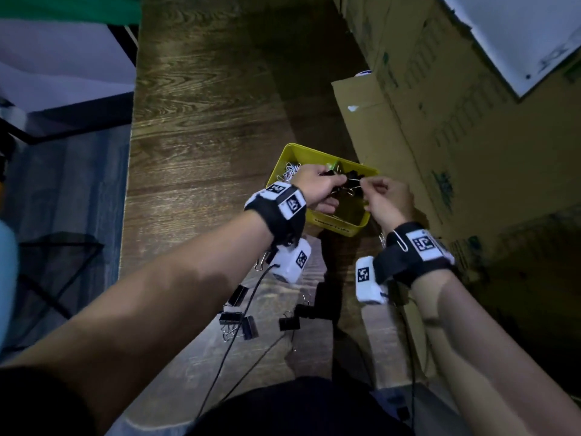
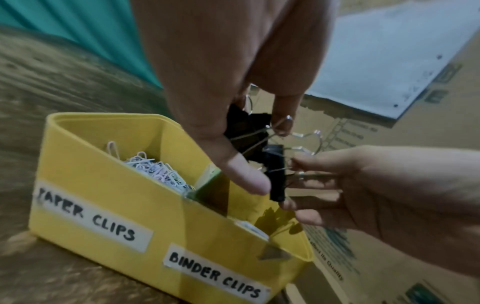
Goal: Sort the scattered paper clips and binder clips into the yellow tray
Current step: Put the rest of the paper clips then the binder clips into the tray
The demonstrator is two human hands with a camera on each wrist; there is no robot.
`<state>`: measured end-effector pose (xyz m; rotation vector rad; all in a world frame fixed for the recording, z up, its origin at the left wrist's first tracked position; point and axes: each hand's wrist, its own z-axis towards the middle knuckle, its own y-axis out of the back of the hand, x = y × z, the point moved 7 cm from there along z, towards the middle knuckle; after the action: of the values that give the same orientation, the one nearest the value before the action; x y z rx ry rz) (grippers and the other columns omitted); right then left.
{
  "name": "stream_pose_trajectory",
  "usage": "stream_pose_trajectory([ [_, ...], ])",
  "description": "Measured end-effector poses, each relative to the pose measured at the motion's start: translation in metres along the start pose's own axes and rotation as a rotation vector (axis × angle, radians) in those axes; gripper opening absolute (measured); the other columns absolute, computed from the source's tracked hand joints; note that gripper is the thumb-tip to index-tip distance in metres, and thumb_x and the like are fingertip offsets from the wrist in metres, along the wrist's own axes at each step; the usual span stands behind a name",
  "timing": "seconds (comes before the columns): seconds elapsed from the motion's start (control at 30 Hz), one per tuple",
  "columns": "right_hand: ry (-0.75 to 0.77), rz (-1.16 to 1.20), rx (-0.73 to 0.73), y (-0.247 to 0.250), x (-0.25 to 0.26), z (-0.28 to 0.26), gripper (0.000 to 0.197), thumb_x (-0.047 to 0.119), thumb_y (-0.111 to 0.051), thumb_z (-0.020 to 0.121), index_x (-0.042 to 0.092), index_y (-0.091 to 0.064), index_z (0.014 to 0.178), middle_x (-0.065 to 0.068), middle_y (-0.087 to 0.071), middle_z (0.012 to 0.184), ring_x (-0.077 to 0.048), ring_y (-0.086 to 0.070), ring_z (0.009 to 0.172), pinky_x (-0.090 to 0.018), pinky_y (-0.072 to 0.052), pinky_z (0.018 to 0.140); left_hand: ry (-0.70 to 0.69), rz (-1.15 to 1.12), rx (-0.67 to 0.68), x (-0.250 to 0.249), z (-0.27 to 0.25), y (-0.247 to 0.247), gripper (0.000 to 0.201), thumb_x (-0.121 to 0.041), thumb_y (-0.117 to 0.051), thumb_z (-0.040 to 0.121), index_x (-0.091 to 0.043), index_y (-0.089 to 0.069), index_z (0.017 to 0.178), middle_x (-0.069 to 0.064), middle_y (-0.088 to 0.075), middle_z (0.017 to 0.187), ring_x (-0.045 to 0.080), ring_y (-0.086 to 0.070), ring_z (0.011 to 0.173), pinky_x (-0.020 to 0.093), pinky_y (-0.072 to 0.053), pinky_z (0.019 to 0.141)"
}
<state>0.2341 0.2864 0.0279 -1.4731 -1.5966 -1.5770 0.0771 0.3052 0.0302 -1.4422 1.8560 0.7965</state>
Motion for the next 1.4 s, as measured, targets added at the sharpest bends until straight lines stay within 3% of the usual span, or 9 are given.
stream_pose_trajectory([
  [0.13, 0.105, -0.462, 0.178, -0.013, 0.011, 0.001, 0.02, 0.02, -0.051, 0.091, 0.014, -0.069, 0.099, -0.01, -0.068, 0.104, -0.028, -0.061, 0.097, -0.024, -0.042, 0.079, -0.049, 0.247, -0.036, -0.002, 0.018, -0.004, 0.043, -0.039, -0.065, 0.082, -0.012, -0.06, 0.115, 0.006, -0.067, 0.092, 0.022, -0.063, 0.072, 0.033, -0.055, 0.069],
  [0.27, 0.119, -0.414, 0.157, -0.004, 0.022, -0.005, 0.027, 0.018, -0.051, 0.09, 0.019, -0.067, 0.111, -0.006, -0.068, 0.111, -0.024, -0.062, 0.101, -0.028, -0.047, 0.089, -0.148, 0.407, -0.001, -0.003, 0.013, -0.004, 0.046, -0.039, -0.061, 0.085, -0.015, -0.058, 0.123, 0.01, -0.065, 0.116, 0.026, -0.061, 0.106, 0.037, -0.048, 0.092],
  [0.47, 0.401, -0.235, 0.319, -0.021, 0.041, -0.042, 0.012, 0.017, -0.063, 0.087, 0.017, -0.071, 0.096, 0.002, -0.066, 0.094, -0.012, -0.062, 0.084, -0.021, -0.049, 0.076, -0.183, 0.024, 0.036, 0.01, -0.012, 0.047, 0.005, -0.009, -0.058, 0.089, -0.008, -0.064, 0.087, 0.009, -0.065, 0.078, 0.015, -0.064, 0.063, 0.024, -0.05, 0.054],
  [0.6, 0.574, -0.567, 0.681, -0.071, 0.014, -0.086, 0.019, 0.028, -0.063, 0.087, 0.021, -0.066, 0.104, 0.002, -0.06, 0.11, -0.01, -0.054, 0.098, -0.034, -0.048, 0.09, -0.125, 0.472, -0.012, 0.047, -0.022, 0.102, 0.015, -0.008, -0.058, 0.085, -0.011, -0.066, 0.074, 0.008, -0.066, 0.068, 0.018, -0.061, 0.055, 0.024, -0.046, 0.05],
  [0.7, 0.528, -0.776, 0.821, -0.109, -0.028, -0.104, 0.049, 0.03, -0.066, 0.084, 0.025, -0.049, 0.13, 0.0, -0.04, 0.14, -0.021, -0.042, 0.126, -0.041, -0.037, 0.106, -0.111, 1.068, 0.037, 0.078, -0.028, 0.106, 0.02, -0.019, -0.063, 0.085, -0.015, -0.066, 0.104, 0.009, -0.068, 0.1, 0.023, -0.062, 0.087, 0.023, -0.041, 0.072],
  [0.9, 0.466, -1.048, 0.743, -0.144, -0.063, -0.117, 0.064, 0.023, -0.06, 0.087, 0.023, -0.027, 0.141, -0.007, -0.034, 0.142, -0.03, -0.031, 0.129, -0.045, -0.041, 0.098, -0.156, 1.191, -0.021, 0.134, -0.026, 0.091, 0.045, -0.03, -0.062, 0.085, -0.02, -0.052, 0.127, 0.011, -0.043, 0.128, 0.032, -0.052, 0.112, 0.036, -0.043, 0.094],
  [1.2, 0.158, -0.744, 0.648, -0.119, -0.07, -0.104, 0.045, 0.029, -0.061, 0.081, 0.016, -0.049, 0.123, -0.013, -0.053, 0.121, -0.03, -0.051, 0.113, -0.031, -0.042, 0.093, -0.102, 0.537, -0.143, 0.166, -0.031, 0.115, 0.016, -0.008, -0.07, 0.079, -0.017, -0.059, 0.073, 0.006, -0.063, 0.084, 0.02, -0.058, 0.082, 0.027, -0.044, 0.076],
  [1.27, 0.092, -0.53, 0.586, -0.109, -0.061, -0.096, 0.024, 0.021, -0.062, 0.081, 0.017, -0.06, 0.105, -0.007, -0.06, 0.111, -0.025, -0.056, 0.104, -0.024, -0.04, 0.085, -0.078, 0.396, -0.175, 0.171, -0.034, 0.133, 0.022, -0.009, -0.071, 0.078, -0.023, -0.057, 0.069, 0.005, -0.065, 0.08, 0.018, -0.059, 0.077, 0.032, -0.047, 0.079],
  [1.4, 0.132, -0.442, 0.532, -0.107, -0.034, -0.09, 0.006, 0.01, -0.06, 0.08, 0.014, -0.061, 0.083, -0.008, -0.059, 0.095, -0.021, -0.056, 0.087, -0.036, -0.047, 0.089, -0.01, 0.076, -0.212, 0.168, -0.044, 0.165, 0.013, -0.009, -0.064, 0.084, -0.02, -0.061, 0.078, 0.001, -0.065, 0.083, 0.015, -0.061, 0.077, 0.029, -0.049, 0.073],
])
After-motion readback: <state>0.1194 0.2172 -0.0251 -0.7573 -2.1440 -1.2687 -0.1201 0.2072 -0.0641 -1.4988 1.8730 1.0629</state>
